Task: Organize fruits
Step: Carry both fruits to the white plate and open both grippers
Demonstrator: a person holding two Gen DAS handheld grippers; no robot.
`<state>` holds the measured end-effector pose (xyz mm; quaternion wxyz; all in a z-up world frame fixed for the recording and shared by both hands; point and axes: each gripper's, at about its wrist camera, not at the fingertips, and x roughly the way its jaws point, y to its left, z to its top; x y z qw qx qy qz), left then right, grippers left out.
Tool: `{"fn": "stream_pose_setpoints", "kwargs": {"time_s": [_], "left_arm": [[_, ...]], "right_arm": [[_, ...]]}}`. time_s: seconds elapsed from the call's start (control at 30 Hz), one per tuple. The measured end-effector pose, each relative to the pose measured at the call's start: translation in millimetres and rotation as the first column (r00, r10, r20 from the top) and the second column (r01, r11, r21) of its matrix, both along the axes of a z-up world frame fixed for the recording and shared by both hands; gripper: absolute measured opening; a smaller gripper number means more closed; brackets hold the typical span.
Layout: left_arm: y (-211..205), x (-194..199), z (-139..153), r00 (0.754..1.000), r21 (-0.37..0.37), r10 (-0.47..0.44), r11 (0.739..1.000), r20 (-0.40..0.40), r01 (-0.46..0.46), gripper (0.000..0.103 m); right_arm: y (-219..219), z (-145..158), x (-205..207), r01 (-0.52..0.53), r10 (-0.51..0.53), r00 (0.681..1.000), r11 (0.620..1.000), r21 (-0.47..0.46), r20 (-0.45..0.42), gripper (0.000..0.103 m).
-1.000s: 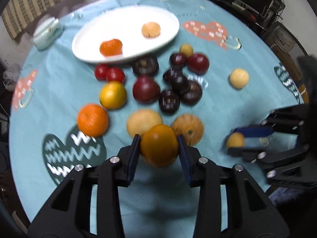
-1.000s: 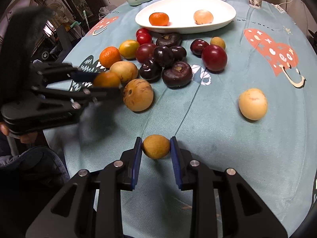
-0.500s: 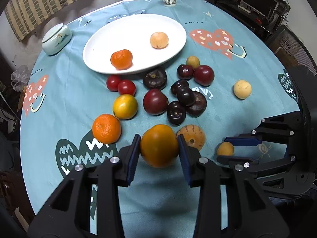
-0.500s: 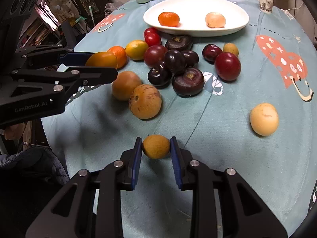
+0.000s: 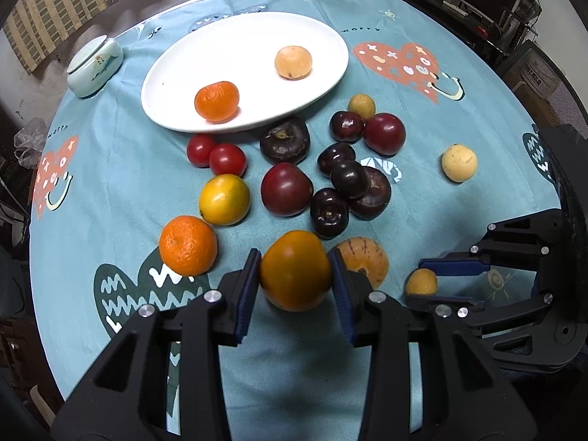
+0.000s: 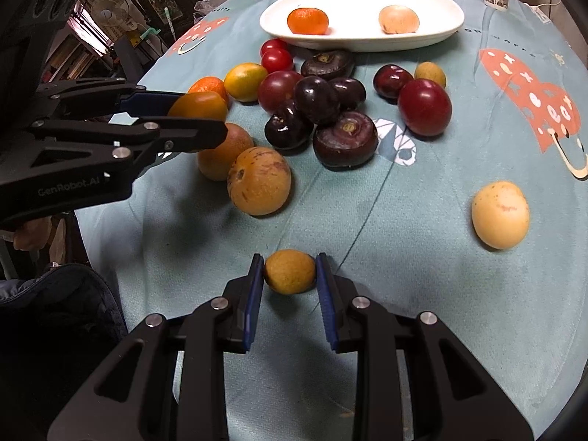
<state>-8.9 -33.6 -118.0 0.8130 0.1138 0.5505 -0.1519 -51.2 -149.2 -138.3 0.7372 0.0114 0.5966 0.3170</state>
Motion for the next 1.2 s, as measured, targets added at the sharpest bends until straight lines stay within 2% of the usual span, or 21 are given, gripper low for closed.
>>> {"fn": "stream_pose_setpoints", "kwargs": {"time_s": [0.27, 0.37, 0.43, 0.53, 0.63, 0.8, 0.87, 0.9, 0.93, 1.03, 1.1, 1.2], "left_arm": [[1, 4, 2, 1.000, -0.011, -0.003, 1.000, 0.006, 0.003, 0.038], [6, 13, 12, 1.000, -0.045, 0.007, 0.999, 0.020, -0.006, 0.038], [13, 32, 22, 0.999, -0.086, 0.033, 0.996, 0.028, -0.031, 0.038], [18, 69, 36, 0.995, -0.116, 0.083, 0.990, 0.053, -0.077, 0.038], [23, 115, 41, 0.984, -0.138, 0.161, 0.979, 0.071, -0.150, 0.039], [24, 181, 21, 0.960, -0.115, 0.281, 0.954, 0.007, -0.278, 0.039], [25, 194, 13, 0.954, -0.120, 0.298, 0.947, -0.019, -0.298, 0.044], [25, 198, 12, 0.953, -0.116, 0.304, 0.946, -0.014, -0.303, 0.056], [25, 200, 13, 0.952, -0.111, 0.307, 0.946, 0.000, -0.305, 0.063], [30, 198, 19, 0.953, -0.140, 0.303, 0.944, 0.013, -0.299, 0.065], [34, 194, 23, 0.950, -0.130, 0.312, 0.943, 0.029, -0.306, 0.065], [42, 173, 33, 0.954, -0.163, 0.295, 0.945, 0.044, -0.285, 0.067]], "right_arm": [[-1, 1, 2, -0.012, 0.012, 1.000, 1.000, 0.002, -0.007, 0.029], [0, 13, 9, -0.028, 0.028, 0.999, 1.000, 0.010, 0.021, 0.029], [0, 28, 20, -0.024, 0.023, 0.998, 1.000, 0.020, 0.062, 0.029], [-1, 54, 61, 0.027, -0.034, 0.988, 0.998, 0.052, 0.150, 0.029], [6, 67, 101, 0.079, -0.090, 0.970, 0.995, 0.057, 0.227, 0.029], [27, 51, 157, 0.120, -0.119, 0.965, 0.993, 0.007, 0.234, 0.029], [37, 43, 172, 0.138, -0.123, 0.960, 0.990, -0.043, 0.253, 0.030], [40, 39, 178, 0.140, -0.119, 0.960, 0.988, -0.066, 0.254, 0.031], [41, 35, 182, 0.145, -0.119, 0.959, 0.986, -0.085, 0.257, 0.031], [38, 28, 188, 0.153, -0.120, 0.959, 0.982, -0.112, 0.256, 0.031], [29, 32, 185, 0.162, -0.133, 0.958, 0.982, -0.095, 0.255, 0.031], [13, 42, 178, 0.166, -0.151, 0.961, 0.985, -0.046, 0.230, 0.031]]}}
